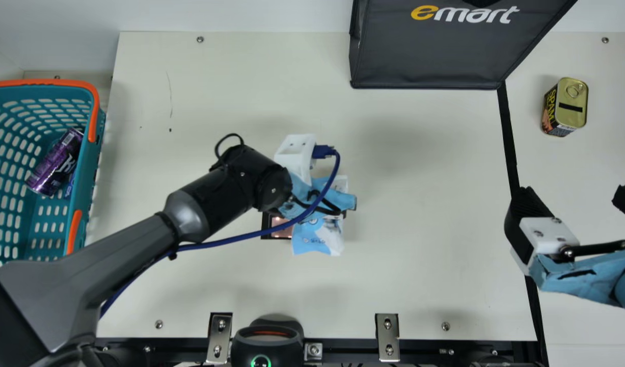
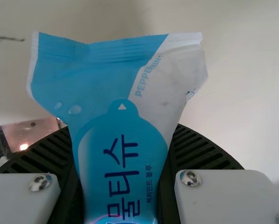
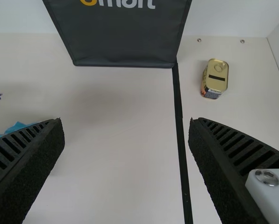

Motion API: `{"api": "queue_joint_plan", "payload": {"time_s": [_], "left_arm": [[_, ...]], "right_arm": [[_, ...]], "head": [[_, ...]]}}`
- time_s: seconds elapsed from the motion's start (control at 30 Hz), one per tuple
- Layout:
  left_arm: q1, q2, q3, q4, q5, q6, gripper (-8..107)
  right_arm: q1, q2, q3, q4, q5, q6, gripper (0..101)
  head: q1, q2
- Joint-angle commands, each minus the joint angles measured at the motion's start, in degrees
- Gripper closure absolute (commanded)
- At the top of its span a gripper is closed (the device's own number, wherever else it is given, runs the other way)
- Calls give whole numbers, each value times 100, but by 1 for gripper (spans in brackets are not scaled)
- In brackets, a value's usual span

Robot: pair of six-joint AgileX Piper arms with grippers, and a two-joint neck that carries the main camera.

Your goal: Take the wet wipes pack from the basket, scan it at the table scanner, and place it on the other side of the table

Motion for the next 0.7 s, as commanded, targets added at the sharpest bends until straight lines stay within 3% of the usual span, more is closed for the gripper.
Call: {"api": "queue_joint_plan", "payload": {"time_s": [0.0, 0.27, 0.67], "left_arm": [[-57, 104, -160, 60, -55, -156, 107], [-330, 533, -698, 357, -187, -734, 107], [-494, 857, -1083, 583, -270, -1272, 67]], "right_arm": [[0, 0, 0, 0, 0, 0, 6], [0, 0, 0, 0, 0, 0, 6], [0, 0, 0, 0, 0, 0, 6]], "head": [[-157, 9], [-157, 9], [-157, 9]]}}
